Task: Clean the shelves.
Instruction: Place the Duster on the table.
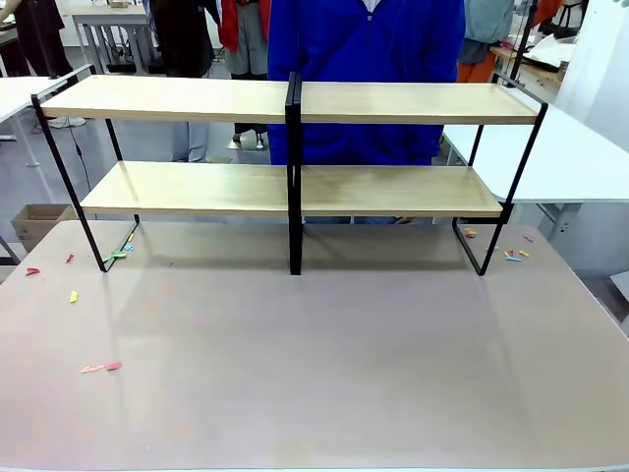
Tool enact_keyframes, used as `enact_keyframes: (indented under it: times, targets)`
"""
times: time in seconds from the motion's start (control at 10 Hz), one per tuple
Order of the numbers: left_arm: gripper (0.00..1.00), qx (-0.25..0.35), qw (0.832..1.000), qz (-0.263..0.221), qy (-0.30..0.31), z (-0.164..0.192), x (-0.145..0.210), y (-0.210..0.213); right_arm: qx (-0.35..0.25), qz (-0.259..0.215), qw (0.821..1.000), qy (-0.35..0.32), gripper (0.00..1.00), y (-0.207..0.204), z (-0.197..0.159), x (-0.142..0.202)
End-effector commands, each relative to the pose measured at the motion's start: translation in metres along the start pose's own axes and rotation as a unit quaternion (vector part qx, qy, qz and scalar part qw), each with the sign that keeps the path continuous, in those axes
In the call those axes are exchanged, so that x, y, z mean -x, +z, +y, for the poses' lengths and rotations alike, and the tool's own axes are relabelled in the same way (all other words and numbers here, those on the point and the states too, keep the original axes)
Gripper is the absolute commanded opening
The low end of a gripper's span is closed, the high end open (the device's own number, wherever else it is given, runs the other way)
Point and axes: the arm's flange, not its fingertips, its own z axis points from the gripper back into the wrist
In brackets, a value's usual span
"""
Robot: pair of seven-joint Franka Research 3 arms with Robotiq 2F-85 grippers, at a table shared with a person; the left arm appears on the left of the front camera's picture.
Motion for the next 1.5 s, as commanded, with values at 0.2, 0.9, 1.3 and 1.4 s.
enact_keyframes:
  times: [0.2,0.9,1.3,1.4]
  targets:
    - [1.00,0.000,1.000,0.000,0.000,0.000,0.000,0.000,0.000,0.001,1.000,0.000,0.12,0.000,0.000,0.000]
    - [1.00,0.262,0.850,0.249,0.383,-0.027,0.179,-0.149,-0.234,0.286,0.926,-0.080,0.12,-0.244,-0.035,0.116]
    - [1.00,0.448,0.720,0.234,0.477,-0.048,0.248,-0.168,-0.251,0.261,0.917,-0.167,0.12,-0.297,-0.118,0.143]
    - [1.00,0.370,0.767,0.241,0.465,0.019,0.197,-0.173,-0.231,0.266,0.918,-0.183,0.12,-0.301,-0.134,0.139]
